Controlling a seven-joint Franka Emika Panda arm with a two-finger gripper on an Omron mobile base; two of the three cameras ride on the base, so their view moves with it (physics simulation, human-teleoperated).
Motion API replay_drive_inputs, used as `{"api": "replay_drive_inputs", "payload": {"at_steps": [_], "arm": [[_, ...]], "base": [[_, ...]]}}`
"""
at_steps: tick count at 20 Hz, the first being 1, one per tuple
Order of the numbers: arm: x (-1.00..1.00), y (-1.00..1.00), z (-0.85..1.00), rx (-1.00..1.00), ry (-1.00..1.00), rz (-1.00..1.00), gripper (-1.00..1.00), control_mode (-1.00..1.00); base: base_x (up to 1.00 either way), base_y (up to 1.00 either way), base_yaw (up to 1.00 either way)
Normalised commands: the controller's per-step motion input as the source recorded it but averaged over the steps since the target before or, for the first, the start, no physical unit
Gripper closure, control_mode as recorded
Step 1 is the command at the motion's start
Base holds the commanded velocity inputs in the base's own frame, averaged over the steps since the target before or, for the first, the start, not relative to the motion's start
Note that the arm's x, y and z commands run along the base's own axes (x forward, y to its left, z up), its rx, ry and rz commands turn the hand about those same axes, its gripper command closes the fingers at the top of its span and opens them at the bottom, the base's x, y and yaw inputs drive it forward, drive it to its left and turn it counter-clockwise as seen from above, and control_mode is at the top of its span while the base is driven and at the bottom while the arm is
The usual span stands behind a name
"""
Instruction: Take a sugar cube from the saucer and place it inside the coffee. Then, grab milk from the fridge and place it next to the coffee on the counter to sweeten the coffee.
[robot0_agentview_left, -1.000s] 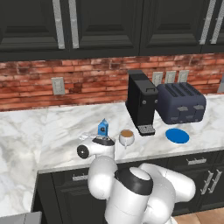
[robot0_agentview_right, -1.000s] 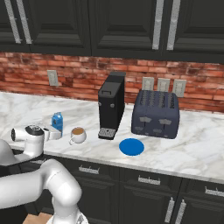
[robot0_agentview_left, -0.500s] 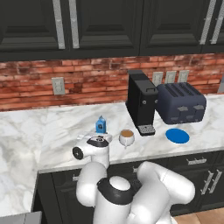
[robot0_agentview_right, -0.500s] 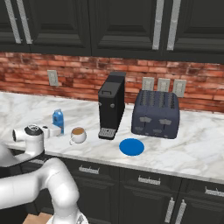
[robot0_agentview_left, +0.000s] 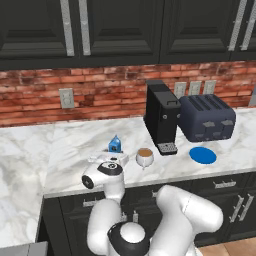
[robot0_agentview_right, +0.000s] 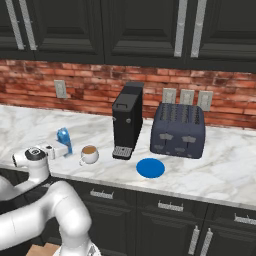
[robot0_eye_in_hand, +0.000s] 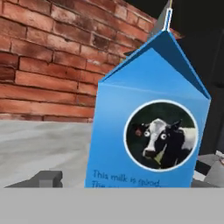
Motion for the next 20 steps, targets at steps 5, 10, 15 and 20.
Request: {"api": "replay_drive_inputs", "payload": {"at_steps": [5, 10, 15, 20], "arm": [[-0.31, 0.01, 0.55, -0.01, 0.00, -0.02, -1.00, -1.00], [-0.42, 0.04, 0.87, 0.00, 0.00, -0.03, -1.00, -1.00], [-0.89, 0.16, 0.96, 0.00, 0.00, -0.05, -1.00, -1.00], [-0.78, 0.02, 0.57, 0.07, -0.06, -0.05, -1.00, -1.00]], "base": [[0.00, 0.00, 0.00], [0.00, 0.00, 0.00], [0.00, 0.00, 0.00], [0.00, 0.00, 0.00]]}}
